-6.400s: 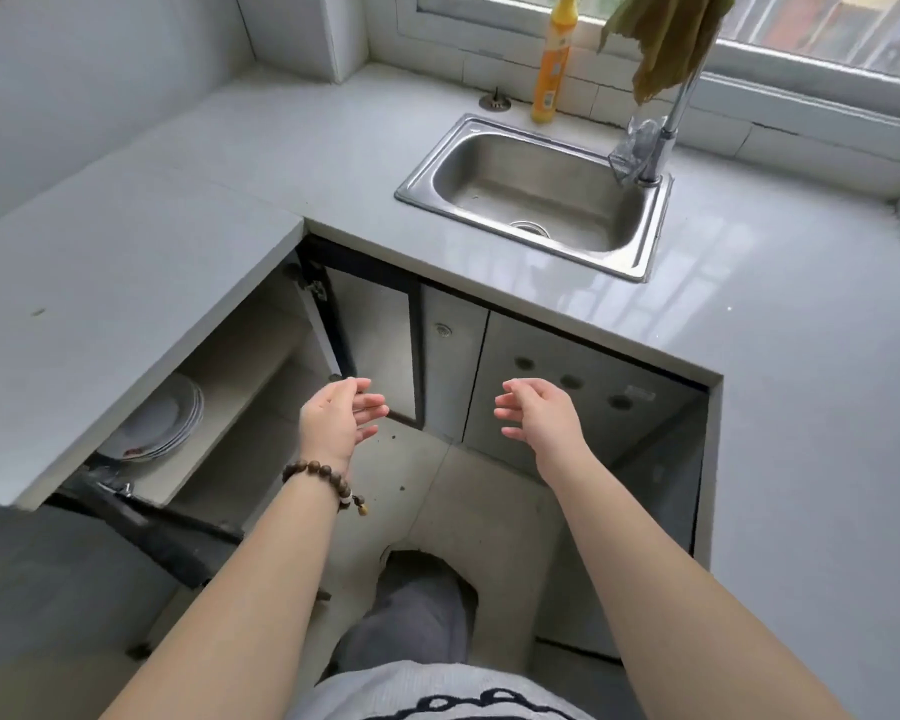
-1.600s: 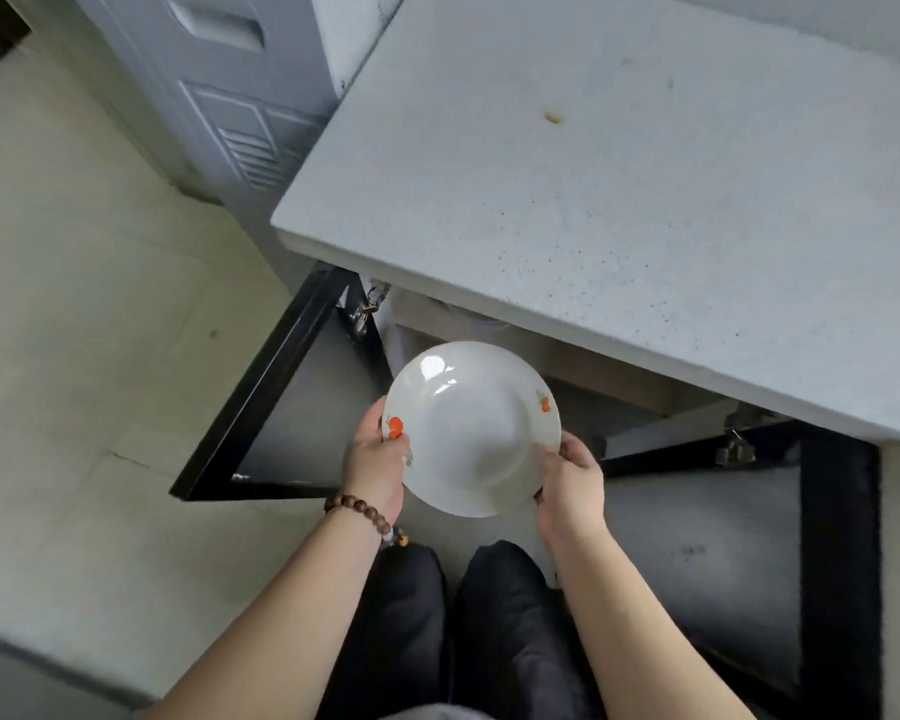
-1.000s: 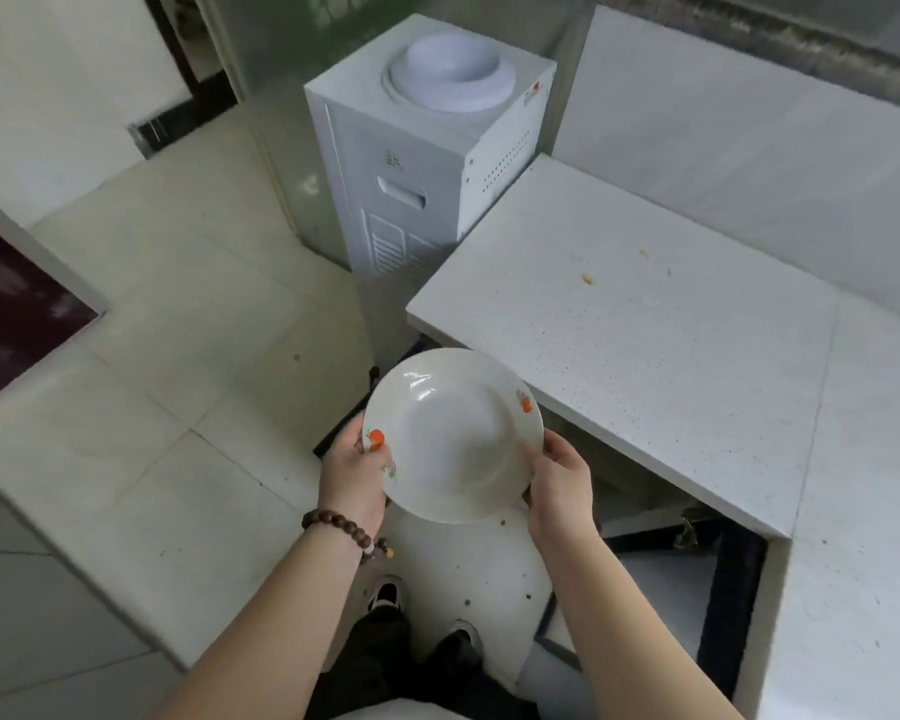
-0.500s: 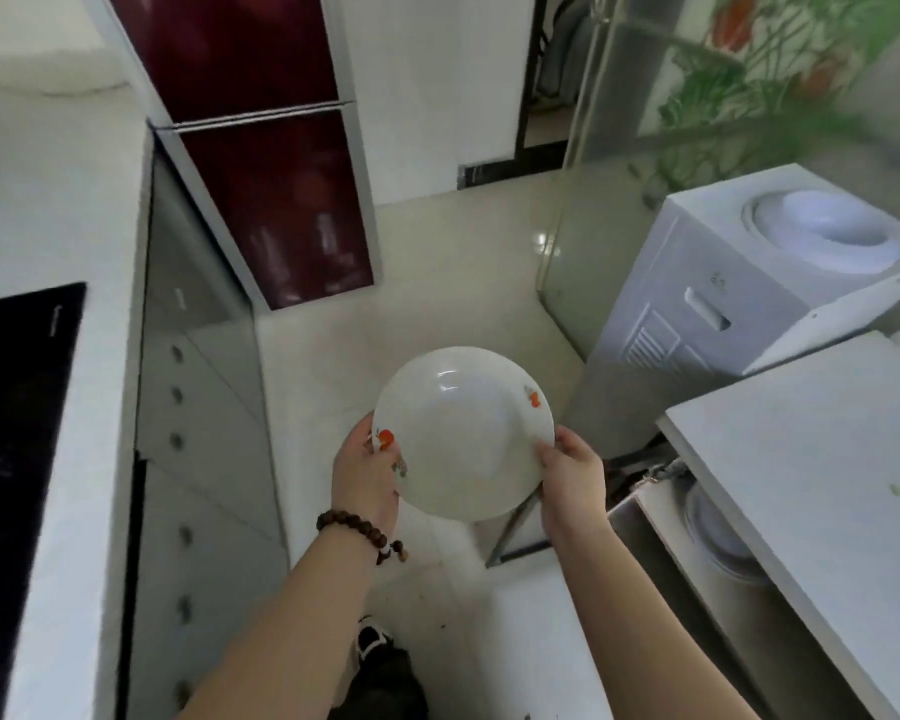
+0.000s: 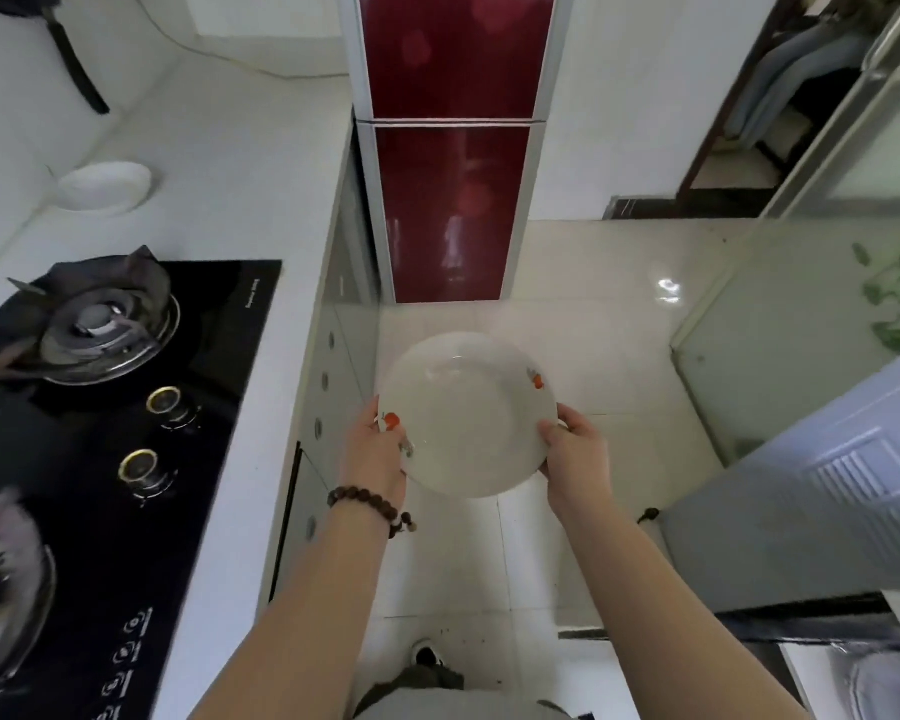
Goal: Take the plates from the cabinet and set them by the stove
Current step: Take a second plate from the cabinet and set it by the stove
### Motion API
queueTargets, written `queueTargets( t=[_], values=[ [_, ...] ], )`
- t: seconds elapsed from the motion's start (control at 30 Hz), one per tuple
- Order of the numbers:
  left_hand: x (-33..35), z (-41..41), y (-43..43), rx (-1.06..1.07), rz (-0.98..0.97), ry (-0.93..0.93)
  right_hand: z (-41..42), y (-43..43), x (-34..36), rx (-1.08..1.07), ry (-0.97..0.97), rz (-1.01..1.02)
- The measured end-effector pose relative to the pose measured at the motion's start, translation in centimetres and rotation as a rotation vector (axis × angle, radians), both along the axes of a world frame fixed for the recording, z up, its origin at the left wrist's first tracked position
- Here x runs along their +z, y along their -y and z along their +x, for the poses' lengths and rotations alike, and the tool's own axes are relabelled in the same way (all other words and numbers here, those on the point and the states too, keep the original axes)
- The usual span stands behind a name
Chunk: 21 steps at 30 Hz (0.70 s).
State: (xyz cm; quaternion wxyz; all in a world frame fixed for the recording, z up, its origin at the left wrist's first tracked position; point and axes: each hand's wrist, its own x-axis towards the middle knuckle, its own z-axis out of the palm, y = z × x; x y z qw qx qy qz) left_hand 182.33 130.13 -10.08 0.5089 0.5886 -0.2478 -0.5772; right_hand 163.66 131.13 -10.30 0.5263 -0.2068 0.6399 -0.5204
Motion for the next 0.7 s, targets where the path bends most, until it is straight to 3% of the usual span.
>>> queueTargets(
  t=[0.43,0.7],
  values=[
    [-0.9,1.4,9.2,0.085,0.024,-0.054,2.0,10.5,-0.6,0.033,0.011,0.020],
    [-1.3,-2.1,21.8,0.113,-0.006,-0.021,-1.5,23.4,-1.1,0.042,-0.006,0.008]
  ],
)
